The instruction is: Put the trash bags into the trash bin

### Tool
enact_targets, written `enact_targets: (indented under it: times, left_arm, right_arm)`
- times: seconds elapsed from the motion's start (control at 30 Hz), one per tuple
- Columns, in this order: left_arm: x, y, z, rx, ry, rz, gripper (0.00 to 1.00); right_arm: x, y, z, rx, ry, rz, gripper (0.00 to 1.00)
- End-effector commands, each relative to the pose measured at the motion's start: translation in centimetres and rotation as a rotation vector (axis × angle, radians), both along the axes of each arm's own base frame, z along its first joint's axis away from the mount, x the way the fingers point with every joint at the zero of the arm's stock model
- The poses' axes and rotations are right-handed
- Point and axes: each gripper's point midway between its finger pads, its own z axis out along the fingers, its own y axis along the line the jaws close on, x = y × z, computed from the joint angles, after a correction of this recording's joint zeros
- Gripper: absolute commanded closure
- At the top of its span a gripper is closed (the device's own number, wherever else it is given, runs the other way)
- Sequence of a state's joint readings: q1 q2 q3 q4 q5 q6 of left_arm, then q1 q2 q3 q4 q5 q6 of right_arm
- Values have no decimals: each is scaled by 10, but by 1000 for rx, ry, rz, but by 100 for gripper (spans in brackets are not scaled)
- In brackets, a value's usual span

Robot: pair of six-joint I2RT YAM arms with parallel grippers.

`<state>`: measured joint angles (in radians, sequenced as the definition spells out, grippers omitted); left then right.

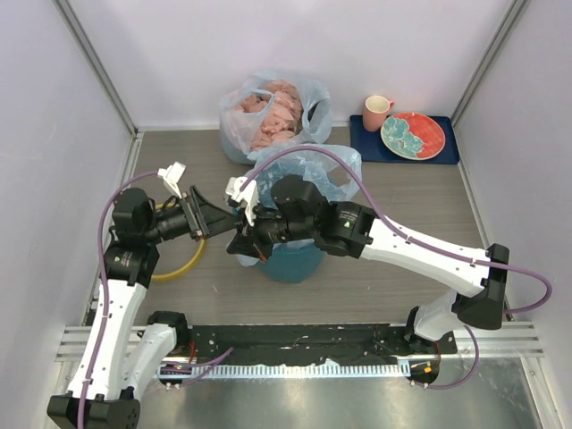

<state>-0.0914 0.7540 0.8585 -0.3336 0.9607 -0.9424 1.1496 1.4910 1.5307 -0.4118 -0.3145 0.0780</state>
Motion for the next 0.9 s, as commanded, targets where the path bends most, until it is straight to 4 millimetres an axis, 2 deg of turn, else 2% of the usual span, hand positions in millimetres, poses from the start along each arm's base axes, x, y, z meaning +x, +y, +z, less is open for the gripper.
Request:
enact_targets:
  times: [0.0, 0.13, 0.27, 0.47, 0.57, 0.6, 0.63, 0.67, 0.7, 0.73, 0.77, 0.87]
  left_arm:
    - [-12, -4, 11, -50, -31, -69, 38]
    - [-22, -6, 6, -57, -13, -107, 41]
    - [-32, -6, 4, -55, -21, -141, 38]
    - [-33, -6, -12, -41, 17, -145, 57]
    - [-31, -7, -18, -41, 38, -149, 74]
    - [-31, -7, -16, -42, 36, -155, 88]
    - [-30, -7, -16, -43, 32, -153, 94]
    - [-30, -7, -15, -42, 29, -155, 100]
    - [-29, -7, -15, -43, 30, -152, 100]
    - [-29, -7, -15, -41, 25, -149, 100]
    - [-28, -6, -15, -35, 21, -148, 100]
    - [-25, -5, -15, -16, 10, -135, 100]
  right_arm:
    - [1, -2, 33, 87, -120, 6, 99]
    - [-3, -1, 23, 33, -167, 27, 99]
    - [-2, -3, 20, 14, -185, 24, 99]
    - [-5, 3, 32, 37, -226, 51, 99]
    - [-4, 2, 39, 46, -257, 52, 99]
    - [-3, 1, 39, 44, -262, 51, 99]
    - [-3, 0, 40, 43, -265, 47, 99]
    - [-3, -1, 41, 43, -265, 45, 95]
    - [-3, -3, 43, 43, -265, 45, 85]
    - [-4, -6, 46, 41, -264, 42, 70]
    - [-5, -9, 52, 46, -267, 39, 62]
    - [0, -23, 73, 64, -296, -10, 49]
